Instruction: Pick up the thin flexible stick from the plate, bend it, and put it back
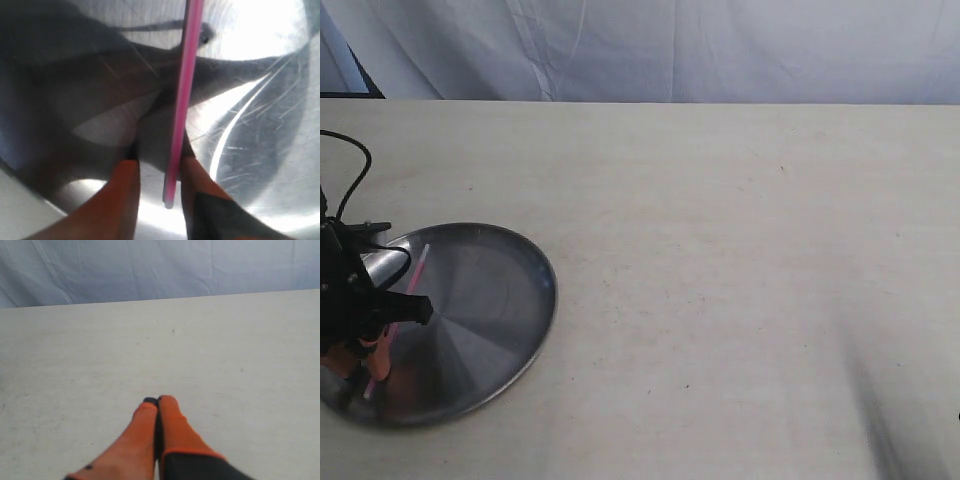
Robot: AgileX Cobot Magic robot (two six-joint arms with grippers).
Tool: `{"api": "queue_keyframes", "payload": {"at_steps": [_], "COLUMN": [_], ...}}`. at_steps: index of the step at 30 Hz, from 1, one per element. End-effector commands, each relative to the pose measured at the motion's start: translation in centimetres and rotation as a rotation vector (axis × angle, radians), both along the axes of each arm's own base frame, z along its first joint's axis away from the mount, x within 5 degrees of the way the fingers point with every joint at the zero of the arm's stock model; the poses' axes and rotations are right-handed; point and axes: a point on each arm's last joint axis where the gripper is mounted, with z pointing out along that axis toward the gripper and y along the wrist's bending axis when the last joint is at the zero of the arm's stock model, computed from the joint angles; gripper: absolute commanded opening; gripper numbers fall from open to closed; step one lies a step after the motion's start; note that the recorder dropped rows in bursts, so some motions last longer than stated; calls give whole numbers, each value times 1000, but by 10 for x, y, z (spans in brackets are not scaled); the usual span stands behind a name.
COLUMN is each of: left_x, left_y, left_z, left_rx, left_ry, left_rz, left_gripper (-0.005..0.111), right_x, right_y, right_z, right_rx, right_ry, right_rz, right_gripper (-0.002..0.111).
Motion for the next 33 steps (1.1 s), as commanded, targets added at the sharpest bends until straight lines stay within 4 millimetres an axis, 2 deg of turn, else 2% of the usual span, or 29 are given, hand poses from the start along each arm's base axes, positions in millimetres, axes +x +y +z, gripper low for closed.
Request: {"api": "queue_keyframes", "payload": {"at_steps": [1, 3, 4, 17, 26, 33], "left_x": [-2, -2, -2, 0, 0, 3], "left_y": [-1, 0, 0, 5, -12, -15], "left_z": [-14, -16, -16, -16, -14, 6], "left_rx": [11, 15, 16, 72, 116, 117], "left_ry": [48, 52, 47, 25, -3, -81], "left_rz": [-2, -7, -11, -94, -241, -253], "left_gripper": [15, 1, 0, 0, 0, 0], "right_x": [0, 0, 0, 0, 0, 0], "right_y": [0, 0, 0, 0, 0, 0], "right_z": [1, 1, 1, 1, 1, 1], "right_rx": [-1, -1, -1, -3, -1, -2], "right_ry": [-12, -12, -12, -12, -12, -12], "right_rz": [-6, -6, -6, -6, -6, -6], "right_gripper": [0, 0, 0, 0, 0, 0]}}
